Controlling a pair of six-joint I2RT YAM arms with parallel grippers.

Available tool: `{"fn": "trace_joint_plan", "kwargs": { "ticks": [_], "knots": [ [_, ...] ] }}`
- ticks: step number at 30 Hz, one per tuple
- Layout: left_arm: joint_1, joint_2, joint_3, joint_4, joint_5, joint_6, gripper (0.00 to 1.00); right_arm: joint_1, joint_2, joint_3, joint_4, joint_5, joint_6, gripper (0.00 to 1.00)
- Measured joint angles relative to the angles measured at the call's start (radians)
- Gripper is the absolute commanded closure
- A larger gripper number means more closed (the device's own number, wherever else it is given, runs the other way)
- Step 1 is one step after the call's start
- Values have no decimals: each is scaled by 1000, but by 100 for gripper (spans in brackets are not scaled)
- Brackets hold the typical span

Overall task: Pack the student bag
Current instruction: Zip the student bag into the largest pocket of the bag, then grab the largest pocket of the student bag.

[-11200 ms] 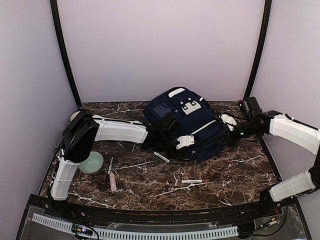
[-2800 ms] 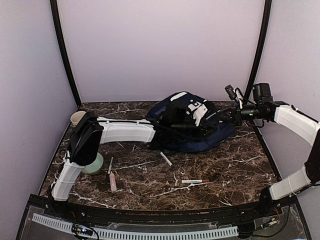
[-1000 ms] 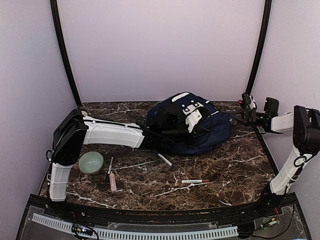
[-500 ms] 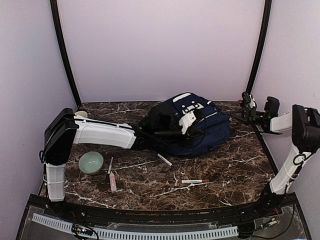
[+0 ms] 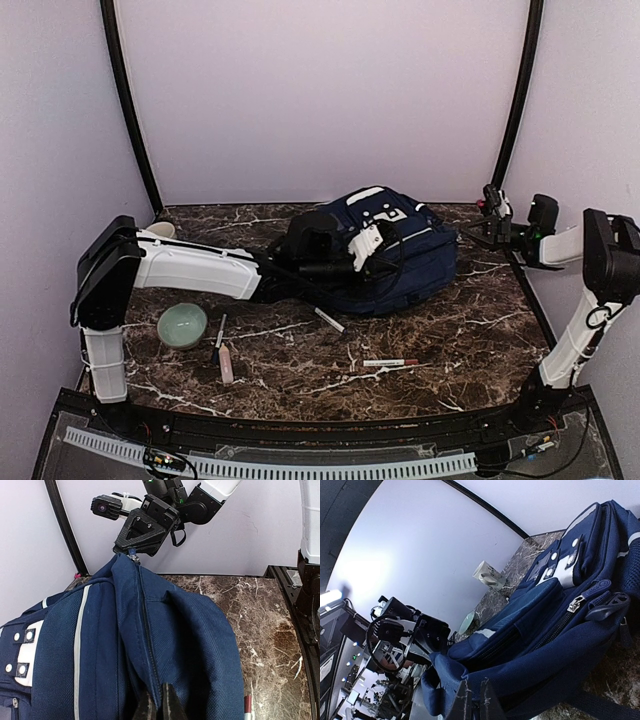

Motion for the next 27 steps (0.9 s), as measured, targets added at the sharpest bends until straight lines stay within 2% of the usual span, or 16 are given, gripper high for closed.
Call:
{"fn": "trace_joint_plan", "kwargs": {
  "ticks": [1, 5, 7, 9, 11, 12, 14, 19, 22, 27],
  "knots": [
    [2, -6, -10, 5, 0, 0, 100, 0, -6, -6, 4, 0, -3, 97],
    [9, -50, -62, -13, 26, 0, 100, -19, -39, -52, 12, 32, -25, 75],
    [19, -113, -129, -118, 59, 3, 100, -149, -44, -40, 8, 103, -63, 64],
    [32, -129, -157, -195, 76, 5, 100, -268, -79, -27, -93, 157, -166, 57],
    [40, -129, -167, -227, 85, 5, 100, -300, -134, 21, -328, 199, -372, 54],
    [42, -129, -169, -236, 88, 5, 100, -292, -163, 84, -517, 230, -547, 53],
    [44, -129, -169, -238, 92, 6, 100, -257, -203, 192, -789, 292, -829, 52],
    [45, -129, -169, -239, 95, 7, 100, -173, -249, 248, -1260, 408, -1328, 50],
    [45, -129, -169, -239, 95, 7, 100, -136, -227, 178, -1423, 491, -1504, 49],
    [45, -129, -169, -240, 94, 6, 100, -11, -208, 86, -1494, 604, -1582, 49]
  ]
}}
